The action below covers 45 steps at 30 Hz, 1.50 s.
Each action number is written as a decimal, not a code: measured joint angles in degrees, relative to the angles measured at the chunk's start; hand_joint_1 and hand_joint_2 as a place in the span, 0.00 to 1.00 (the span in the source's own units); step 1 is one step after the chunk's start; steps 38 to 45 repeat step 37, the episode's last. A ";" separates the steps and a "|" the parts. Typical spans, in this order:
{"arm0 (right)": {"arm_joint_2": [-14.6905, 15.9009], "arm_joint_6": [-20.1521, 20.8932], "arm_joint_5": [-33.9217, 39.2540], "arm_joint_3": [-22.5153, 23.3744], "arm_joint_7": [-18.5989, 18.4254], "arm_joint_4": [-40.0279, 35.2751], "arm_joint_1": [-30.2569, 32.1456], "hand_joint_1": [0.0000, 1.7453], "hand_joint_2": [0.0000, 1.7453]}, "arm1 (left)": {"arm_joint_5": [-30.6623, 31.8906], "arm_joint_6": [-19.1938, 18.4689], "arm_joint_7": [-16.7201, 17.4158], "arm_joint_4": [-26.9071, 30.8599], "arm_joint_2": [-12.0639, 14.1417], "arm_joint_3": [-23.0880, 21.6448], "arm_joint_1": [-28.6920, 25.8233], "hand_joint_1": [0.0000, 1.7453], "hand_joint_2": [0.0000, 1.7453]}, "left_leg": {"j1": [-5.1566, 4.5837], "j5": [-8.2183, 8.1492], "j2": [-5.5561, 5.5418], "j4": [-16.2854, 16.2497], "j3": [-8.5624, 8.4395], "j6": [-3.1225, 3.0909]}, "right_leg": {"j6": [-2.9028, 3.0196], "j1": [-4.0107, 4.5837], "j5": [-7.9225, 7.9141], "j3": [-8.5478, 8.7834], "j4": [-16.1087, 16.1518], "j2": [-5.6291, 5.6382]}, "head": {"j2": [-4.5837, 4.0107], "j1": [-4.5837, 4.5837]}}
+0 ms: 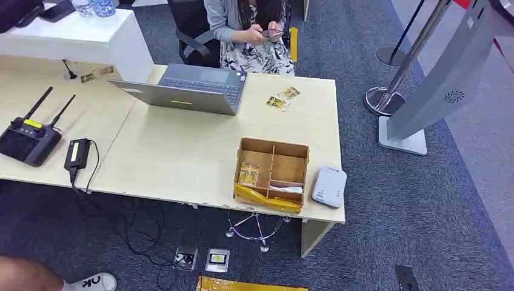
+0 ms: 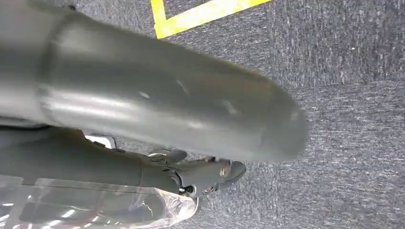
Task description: Pass the card to the sensor for recognition and then transmit it.
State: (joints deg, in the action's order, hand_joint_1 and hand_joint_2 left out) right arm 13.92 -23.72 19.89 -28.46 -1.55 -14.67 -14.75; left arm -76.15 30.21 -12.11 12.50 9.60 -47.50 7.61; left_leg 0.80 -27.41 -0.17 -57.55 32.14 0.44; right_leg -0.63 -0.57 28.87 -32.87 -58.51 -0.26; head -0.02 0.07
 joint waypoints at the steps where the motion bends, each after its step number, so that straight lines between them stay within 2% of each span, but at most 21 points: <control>1: 0.00 0.18 0.11 0.00 -0.02 0.00 0.00 0.00 0.00 | 0.00 -0.13 0.00 0.00 0.00 0.00 0.00 0.00 0.00 | 0.00 0.00 0.00 0.00 0.00 0.00 | 0.00 0.00 0.00 0.00 0.00 0.00 | 0.00 -0.02; 4: 0.00 0.33 -0.02 0.00 -0.61 0.00 0.00 0.00 0.00 | -0.33 -1.36 0.11 0.00 -0.02 0.00 0.00 0.00 0.00 | 0.00 0.00 0.00 0.00 0.00 0.00 | 0.00 0.00 0.00 0.01 0.00 0.00 | 0.00 -0.02; 6: -0.04 0.00 0.00 -0.02 -0.63 0.00 -0.01 0.00 0.00 | -1.53 -4.71 1.34 0.00 -0.02 0.00 -0.10 0.00 0.00 | 0.00 0.00 0.00 0.00 0.00 0.00 | 0.00 0.00 0.00 0.01 0.00 0.00 | 0.00 -0.02; 8: -0.22 -0.20 0.02 -0.02 -0.39 0.00 -0.01 0.00 0.00 | -1.62 -5.88 1.84 0.00 -0.11 0.00 -0.32 0.00 0.00 | 0.00 0.00 0.00 0.00 0.01 0.00 | 0.00 0.00 0.00 0.01 0.00 0.01 | 0.00 -0.02; 12: -0.70 0.46 -1.47 -0.94 -0.68 0.00 -0.34 0.00 0.00 | -3.89 -2.07 1.36 -0.02 -0.28 0.09 -0.50 0.00 0.00 | 0.00 0.00 0.00 0.01 0.01 0.00 | 0.00 0.00 0.00 0.01 0.00 0.00 | 0.00 -0.02; 20: -2.01 1.09 -3.39 -4.37 -2.73 0.00 -2.96 0.00 0.00 | -5.62 0.07 2.01 -0.02 -0.20 0.55 -0.93 0.00 0.00 | 0.01 0.01 0.00 0.00 -0.01 0.00 | 0.00 0.01 0.00 0.01 -0.01 -0.01 | 0.00 -0.02; 29: -1.53 0.55 0.44 -4.79 -1.07 0.00 -1.91 0.00 0.00 | -2.95 -1.33 1.79 -0.02 -0.11 0.55 -1.10 0.00 0.00 | 0.00 -0.03 -0.02 0.00 0.01 0.02 | 0.00 0.00 0.01 0.00 0.00 -0.02 | 0.00 -0.02; 45: -1.16 -0.02 0.83 -4.79 -0.52 0.02 -1.35 0.00 0.00 | -2.73 -1.20 1.20 -0.02 -0.15 0.48 -1.18 0.00 0.00 | 0.01 -0.04 0.01 0.00 -0.01 0.05 | 0.00 0.01 0.01 0.00 0.00 0.01 | 0.00 -0.02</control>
